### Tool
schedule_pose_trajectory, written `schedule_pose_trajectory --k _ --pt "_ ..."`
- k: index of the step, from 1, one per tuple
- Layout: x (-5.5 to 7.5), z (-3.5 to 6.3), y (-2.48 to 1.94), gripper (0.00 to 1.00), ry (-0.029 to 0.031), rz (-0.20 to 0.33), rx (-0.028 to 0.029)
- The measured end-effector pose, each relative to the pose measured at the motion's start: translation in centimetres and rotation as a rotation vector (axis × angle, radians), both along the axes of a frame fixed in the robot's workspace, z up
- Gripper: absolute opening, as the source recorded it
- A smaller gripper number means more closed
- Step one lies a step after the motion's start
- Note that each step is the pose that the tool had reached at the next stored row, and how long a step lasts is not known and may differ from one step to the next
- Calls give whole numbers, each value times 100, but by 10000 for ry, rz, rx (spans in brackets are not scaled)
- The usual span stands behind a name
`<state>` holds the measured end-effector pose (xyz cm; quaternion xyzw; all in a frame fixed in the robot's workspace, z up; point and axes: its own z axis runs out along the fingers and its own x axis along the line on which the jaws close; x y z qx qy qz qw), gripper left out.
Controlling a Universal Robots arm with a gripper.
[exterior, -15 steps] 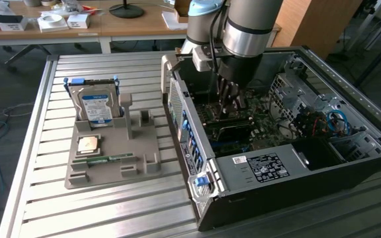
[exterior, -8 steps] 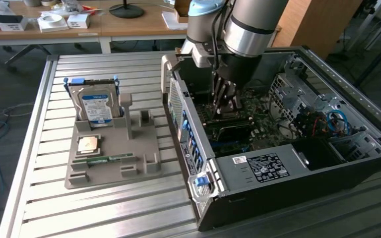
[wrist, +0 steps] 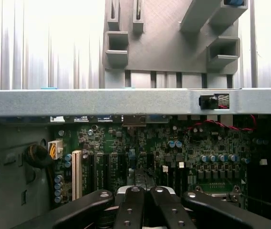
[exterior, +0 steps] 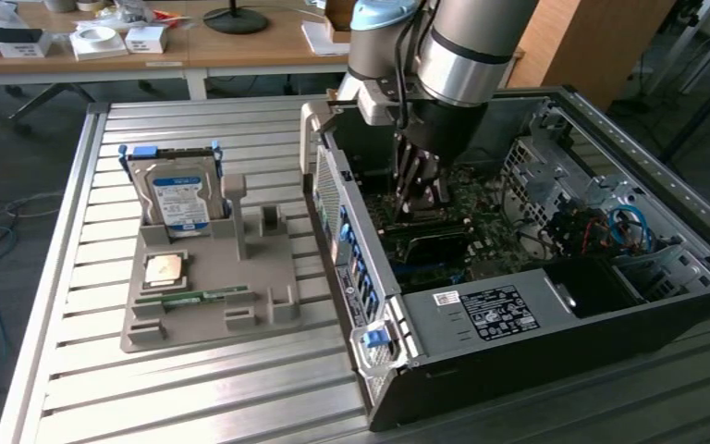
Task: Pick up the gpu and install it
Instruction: 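Press down on the gpu until it lock into place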
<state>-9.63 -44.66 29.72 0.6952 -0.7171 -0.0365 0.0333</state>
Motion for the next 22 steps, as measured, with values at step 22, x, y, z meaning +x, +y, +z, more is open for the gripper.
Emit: schedule_pose_trajectory --k 22 --pt "-245 -69 -6 11 0 0 -178"
